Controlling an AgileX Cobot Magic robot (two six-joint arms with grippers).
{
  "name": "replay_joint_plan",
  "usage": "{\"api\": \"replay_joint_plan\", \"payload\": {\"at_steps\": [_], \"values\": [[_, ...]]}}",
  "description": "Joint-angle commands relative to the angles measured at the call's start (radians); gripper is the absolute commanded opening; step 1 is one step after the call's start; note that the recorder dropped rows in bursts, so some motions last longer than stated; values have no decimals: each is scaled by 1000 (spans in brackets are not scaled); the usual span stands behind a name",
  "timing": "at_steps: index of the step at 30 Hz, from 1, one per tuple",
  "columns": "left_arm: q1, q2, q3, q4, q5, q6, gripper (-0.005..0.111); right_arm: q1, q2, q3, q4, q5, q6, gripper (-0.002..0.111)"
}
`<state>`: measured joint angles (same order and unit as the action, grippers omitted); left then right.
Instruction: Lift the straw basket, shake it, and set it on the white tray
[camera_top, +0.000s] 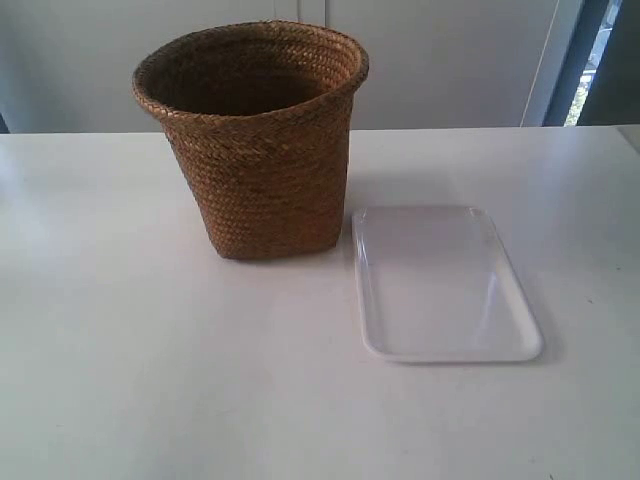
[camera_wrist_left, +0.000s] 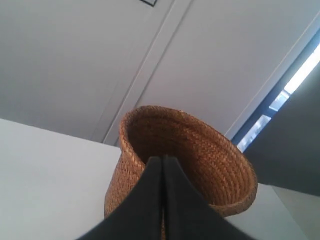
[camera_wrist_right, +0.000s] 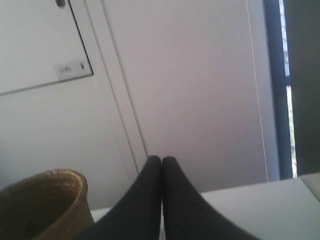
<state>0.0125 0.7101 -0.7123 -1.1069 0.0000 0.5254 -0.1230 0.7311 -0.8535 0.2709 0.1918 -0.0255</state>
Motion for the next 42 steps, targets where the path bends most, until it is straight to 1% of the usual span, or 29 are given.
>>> {"api": "replay_joint_plan", "payload": {"at_steps": [1, 4, 7, 10, 14, 18, 21, 23, 28, 32, 37, 42], "values": [[-3, 47, -29, -4, 84, 14, 0, -7, 32, -9, -2, 100, -17, 0], [-3, 47, -29, 17, 128, 14, 0, -7, 38, -9, 2, 137, -17, 0], [-3, 47, -32, 17, 74, 14, 0, -7, 59, -21, 2, 150, -25, 0], [-1, 62, -82, 80, 86, 36, 0, -7, 115, -91, 2, 230, -59, 0], [-1, 152, -207, 97, 197, -9, 0, -7, 225, -230, 2, 365, -82, 0], [29, 298, -362, 125, 348, -32, 0, -7, 364, -412, 2, 489, -109, 0], [73, 409, -480, 216, 484, -110, 0, -7, 464, -525, 14, 608, -109, 0], [97, 463, -543, 281, 546, -164, 0, -7, 523, -584, 41, 680, -107, 0], [125, 580, -688, 413, 676, -268, 0, -7, 655, -704, 164, 841, -105, 0], [125, 656, -763, 476, 745, -399, 0, -5, 718, -770, 222, 853, -105, 1], [125, 733, -831, 483, 845, -406, 0, -5, 778, -856, 230, 915, -100, 11], [125, 738, -835, 484, 808, -393, 0, -5, 796, -870, 222, 951, -102, 15]]}}
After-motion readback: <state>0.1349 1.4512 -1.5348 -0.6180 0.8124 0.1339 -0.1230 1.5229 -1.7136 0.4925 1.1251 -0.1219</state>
